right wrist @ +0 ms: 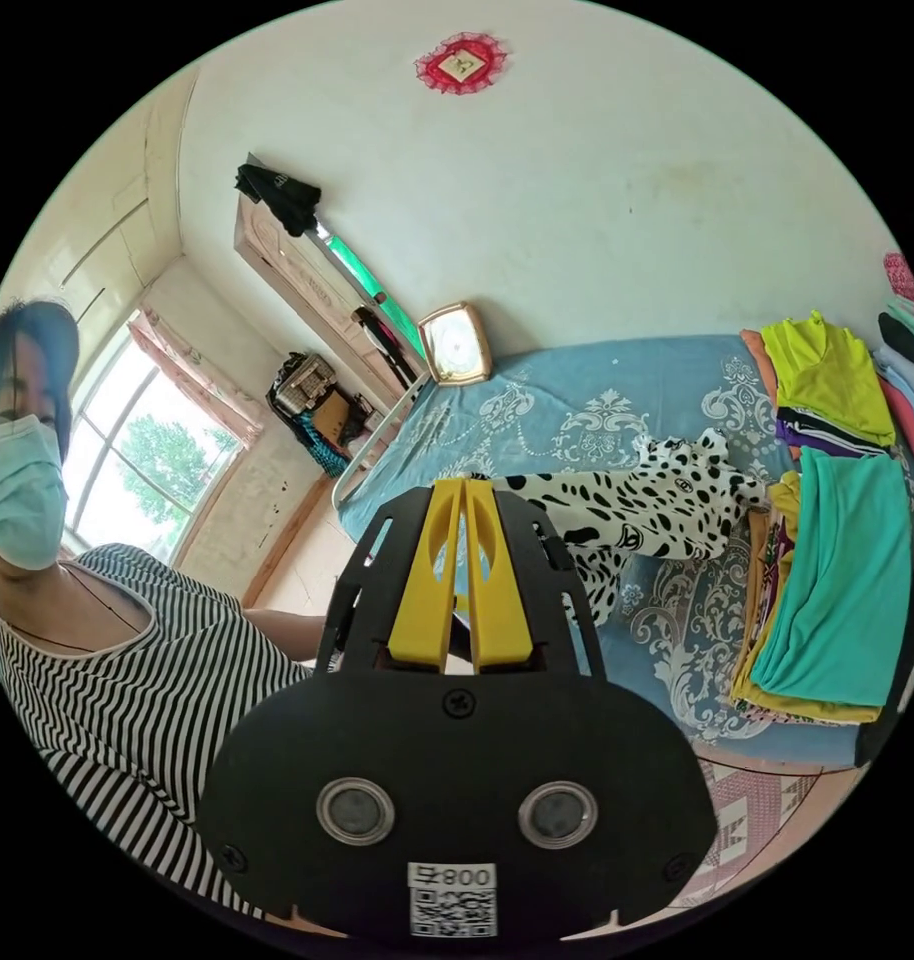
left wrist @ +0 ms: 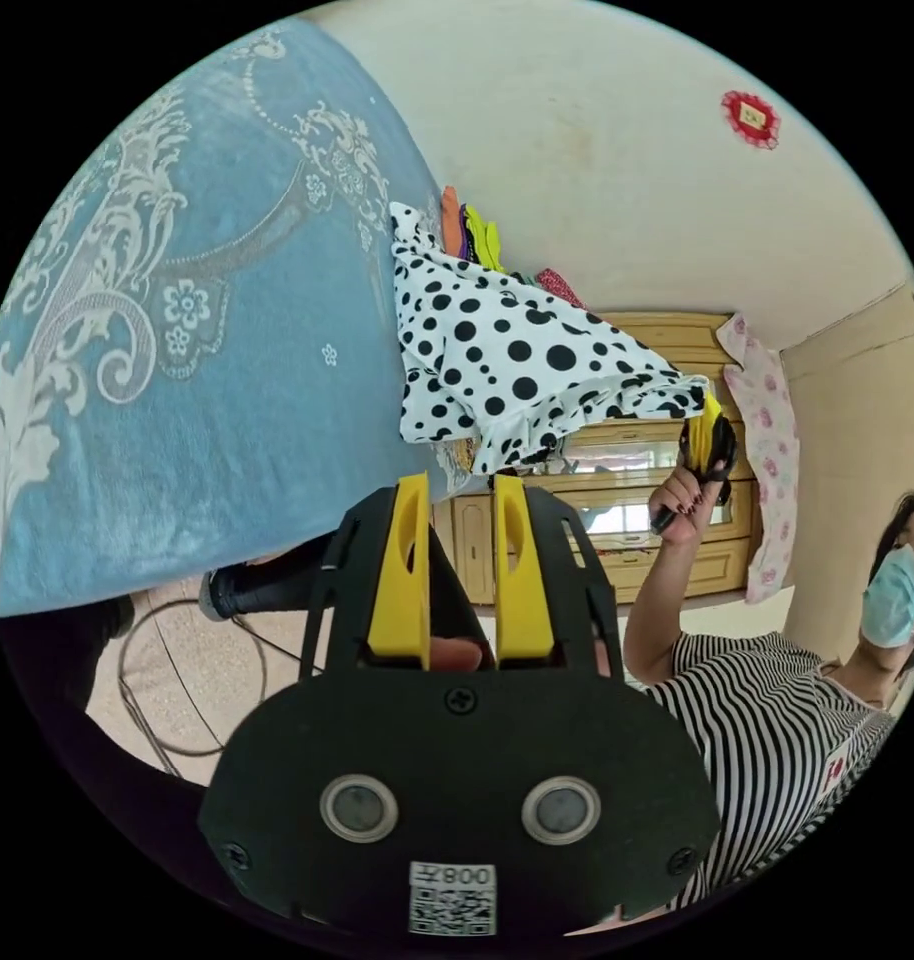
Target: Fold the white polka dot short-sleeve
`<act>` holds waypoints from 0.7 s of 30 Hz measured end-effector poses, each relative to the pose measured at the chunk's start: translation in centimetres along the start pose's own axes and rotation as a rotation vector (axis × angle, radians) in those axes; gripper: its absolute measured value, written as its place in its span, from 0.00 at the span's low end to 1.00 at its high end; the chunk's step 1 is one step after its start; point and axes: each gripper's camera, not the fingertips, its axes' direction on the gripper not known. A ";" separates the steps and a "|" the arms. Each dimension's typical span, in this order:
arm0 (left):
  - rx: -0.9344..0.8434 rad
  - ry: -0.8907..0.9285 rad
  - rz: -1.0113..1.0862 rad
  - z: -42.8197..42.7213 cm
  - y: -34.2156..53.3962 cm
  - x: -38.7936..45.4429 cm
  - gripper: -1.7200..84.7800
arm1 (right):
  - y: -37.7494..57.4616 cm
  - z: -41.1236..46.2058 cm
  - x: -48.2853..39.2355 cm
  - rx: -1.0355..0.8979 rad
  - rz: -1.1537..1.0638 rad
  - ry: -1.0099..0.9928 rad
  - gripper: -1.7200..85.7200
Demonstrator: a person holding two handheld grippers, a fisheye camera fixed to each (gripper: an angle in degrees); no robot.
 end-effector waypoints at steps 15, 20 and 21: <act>-0.090 0.081 0.167 5.4 7.6 6.5 0.17 | 3.4 -3.4 -7.5 0.028 -0.016 0.022 0.02; -0.133 -0.029 0.282 8.8 9.9 11.0 0.16 | 4.6 -4.3 -8.4 0.038 -0.001 0.036 0.02; -0.135 -0.067 0.302 9.7 10.7 12.0 0.14 | 4.9 -4.5 -8.7 0.040 0.001 0.037 0.02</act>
